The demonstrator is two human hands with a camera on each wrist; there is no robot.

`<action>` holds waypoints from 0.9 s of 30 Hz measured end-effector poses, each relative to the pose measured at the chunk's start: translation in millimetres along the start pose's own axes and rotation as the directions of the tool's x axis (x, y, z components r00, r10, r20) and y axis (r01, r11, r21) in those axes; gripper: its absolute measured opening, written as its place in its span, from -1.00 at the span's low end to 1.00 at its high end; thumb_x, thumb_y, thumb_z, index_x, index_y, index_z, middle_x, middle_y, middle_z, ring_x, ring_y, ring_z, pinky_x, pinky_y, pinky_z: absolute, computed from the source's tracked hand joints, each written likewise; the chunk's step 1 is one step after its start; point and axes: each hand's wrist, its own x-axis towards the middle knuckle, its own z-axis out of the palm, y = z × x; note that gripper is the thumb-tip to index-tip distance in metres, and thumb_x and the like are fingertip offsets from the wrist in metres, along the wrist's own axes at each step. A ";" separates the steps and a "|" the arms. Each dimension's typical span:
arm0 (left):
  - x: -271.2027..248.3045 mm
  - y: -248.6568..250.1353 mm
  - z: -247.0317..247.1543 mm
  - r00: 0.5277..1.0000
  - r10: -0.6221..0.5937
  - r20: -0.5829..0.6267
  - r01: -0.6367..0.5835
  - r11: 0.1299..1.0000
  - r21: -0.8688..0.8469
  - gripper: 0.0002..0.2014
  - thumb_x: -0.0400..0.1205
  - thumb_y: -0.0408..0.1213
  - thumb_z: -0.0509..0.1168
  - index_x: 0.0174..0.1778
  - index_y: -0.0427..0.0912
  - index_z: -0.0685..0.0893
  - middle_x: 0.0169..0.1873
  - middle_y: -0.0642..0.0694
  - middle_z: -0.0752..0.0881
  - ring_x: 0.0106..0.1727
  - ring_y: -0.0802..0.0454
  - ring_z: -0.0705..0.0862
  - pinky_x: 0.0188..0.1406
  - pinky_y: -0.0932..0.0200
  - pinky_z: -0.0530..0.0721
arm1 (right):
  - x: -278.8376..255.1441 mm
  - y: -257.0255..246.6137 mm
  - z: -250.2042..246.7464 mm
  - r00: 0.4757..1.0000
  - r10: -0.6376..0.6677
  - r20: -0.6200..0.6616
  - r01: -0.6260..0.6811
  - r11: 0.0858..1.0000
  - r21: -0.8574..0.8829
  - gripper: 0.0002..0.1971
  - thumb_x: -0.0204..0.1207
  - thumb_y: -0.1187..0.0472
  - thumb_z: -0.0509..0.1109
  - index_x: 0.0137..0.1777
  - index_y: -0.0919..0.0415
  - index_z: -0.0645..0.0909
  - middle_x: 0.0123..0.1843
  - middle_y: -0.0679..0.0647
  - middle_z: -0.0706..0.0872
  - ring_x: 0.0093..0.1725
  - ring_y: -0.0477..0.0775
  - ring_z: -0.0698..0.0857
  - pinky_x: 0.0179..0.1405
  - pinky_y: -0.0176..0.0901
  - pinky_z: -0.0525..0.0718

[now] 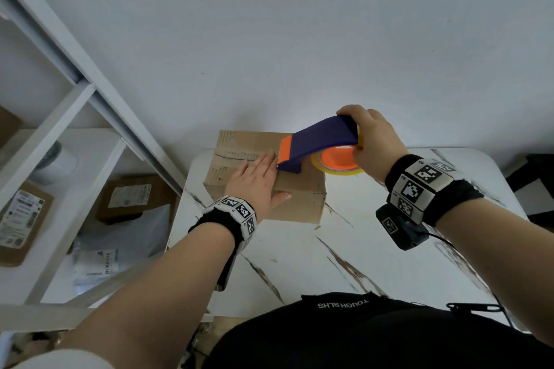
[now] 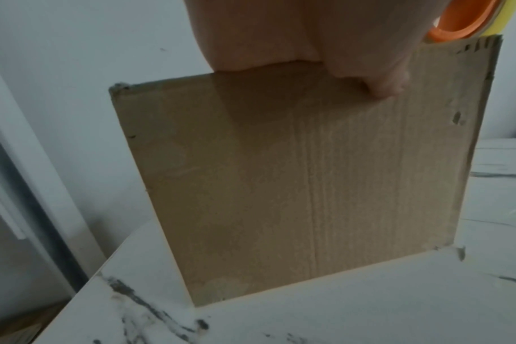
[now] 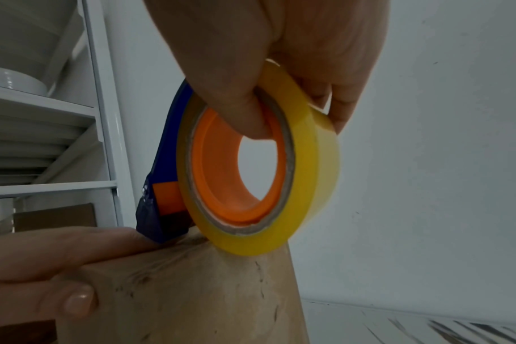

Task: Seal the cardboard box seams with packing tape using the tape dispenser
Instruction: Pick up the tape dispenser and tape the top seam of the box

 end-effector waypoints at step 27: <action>2.9 30.9 -13.4 0.981 -0.111 0.157 0.113 0.994 -0.002 -0.20 0.50 0.45 -0.08 0.62 0.19 -0.09 0.66 -0.21 -0.18 0.67 -0.14 -0.16 0.61 -0.28 -0.10 | -28.0 64.5 -39.3 0.995 0.098 -0.011 -0.098 0.994 0.039 -0.41 0.35 0.63 0.09 0.34 0.18 0.43 0.14 0.32 0.51 -0.02 0.15 0.40 -0.01 -0.15 0.34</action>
